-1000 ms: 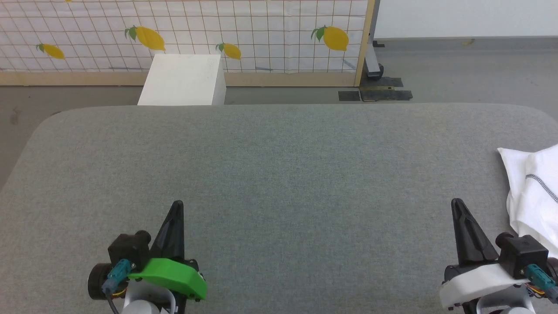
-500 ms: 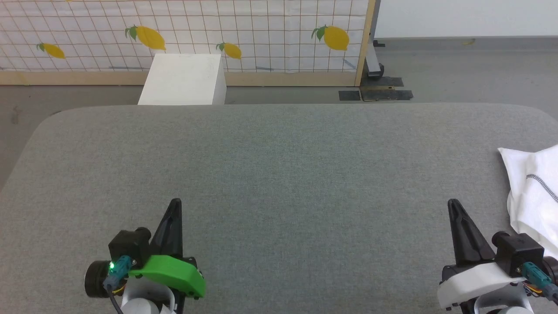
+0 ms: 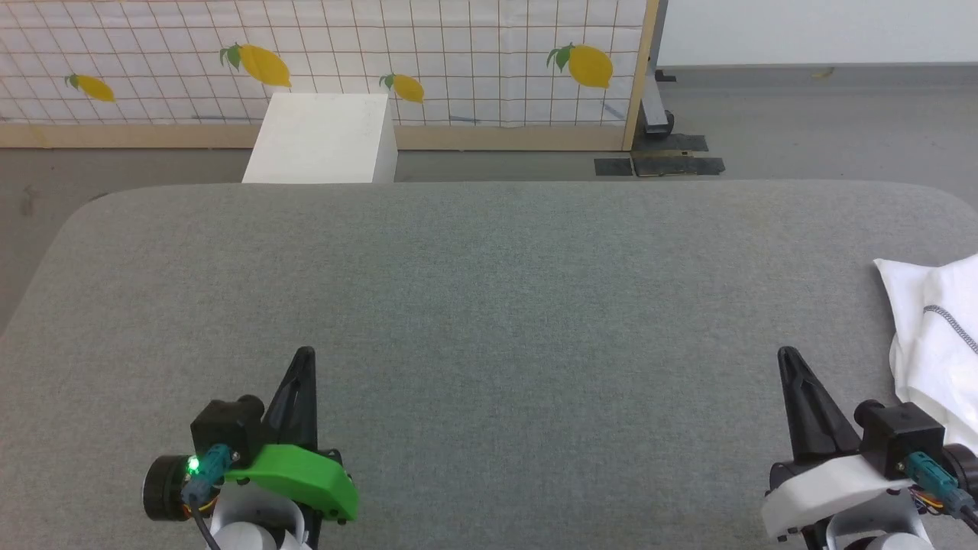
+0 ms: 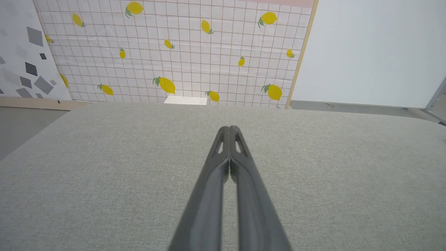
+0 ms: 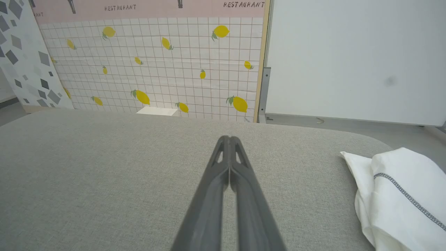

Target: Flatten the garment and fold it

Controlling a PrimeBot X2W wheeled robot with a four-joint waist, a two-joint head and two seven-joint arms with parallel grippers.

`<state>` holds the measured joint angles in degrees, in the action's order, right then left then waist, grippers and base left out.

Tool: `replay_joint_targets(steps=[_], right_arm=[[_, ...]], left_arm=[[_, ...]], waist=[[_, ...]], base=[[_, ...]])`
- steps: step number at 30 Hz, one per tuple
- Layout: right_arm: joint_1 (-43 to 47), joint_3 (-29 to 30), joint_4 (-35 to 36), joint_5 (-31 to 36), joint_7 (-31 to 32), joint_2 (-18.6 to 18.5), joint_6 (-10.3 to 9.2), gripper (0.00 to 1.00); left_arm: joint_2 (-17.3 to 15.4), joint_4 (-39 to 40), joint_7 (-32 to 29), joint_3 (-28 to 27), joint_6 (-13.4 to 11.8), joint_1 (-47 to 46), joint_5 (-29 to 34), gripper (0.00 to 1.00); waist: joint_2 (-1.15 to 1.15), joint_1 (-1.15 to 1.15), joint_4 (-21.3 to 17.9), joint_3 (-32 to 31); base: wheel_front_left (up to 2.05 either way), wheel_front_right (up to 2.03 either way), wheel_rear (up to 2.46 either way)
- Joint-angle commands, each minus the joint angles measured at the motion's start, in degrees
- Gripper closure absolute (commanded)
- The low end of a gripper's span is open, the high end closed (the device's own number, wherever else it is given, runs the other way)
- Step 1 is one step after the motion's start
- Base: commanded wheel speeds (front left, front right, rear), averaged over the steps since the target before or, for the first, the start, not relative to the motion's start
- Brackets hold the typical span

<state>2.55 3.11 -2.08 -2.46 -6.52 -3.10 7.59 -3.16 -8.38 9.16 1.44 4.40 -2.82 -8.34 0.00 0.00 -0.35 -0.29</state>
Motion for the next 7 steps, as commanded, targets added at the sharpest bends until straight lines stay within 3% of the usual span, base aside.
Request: replay_joint_targets(steps=[1, 7], right_arm=[[-0.8, -0.2, 0.4, 0.5, 0.2, 0.1, -0.04, 1.00], [-0.9, -0.5, 0.5, 0.7, 0.7, 0.1, -0.04, 1.00]], left_arm=[[0.1, 0.5, -0.3, -0.1, -0.5, 0.8, 0.8, 1.00], [0.1, 1.1, -1.0, -0.2, -0.8, 1.0, 1.4, 1.00]], waist=[[0.00, 0.00, 0.0, 0.0], [0.00, 0.00, 0.0, 0.0]], base=[[0.00, 0.00, 0.00], [0.00, 0.00, 0.00]])
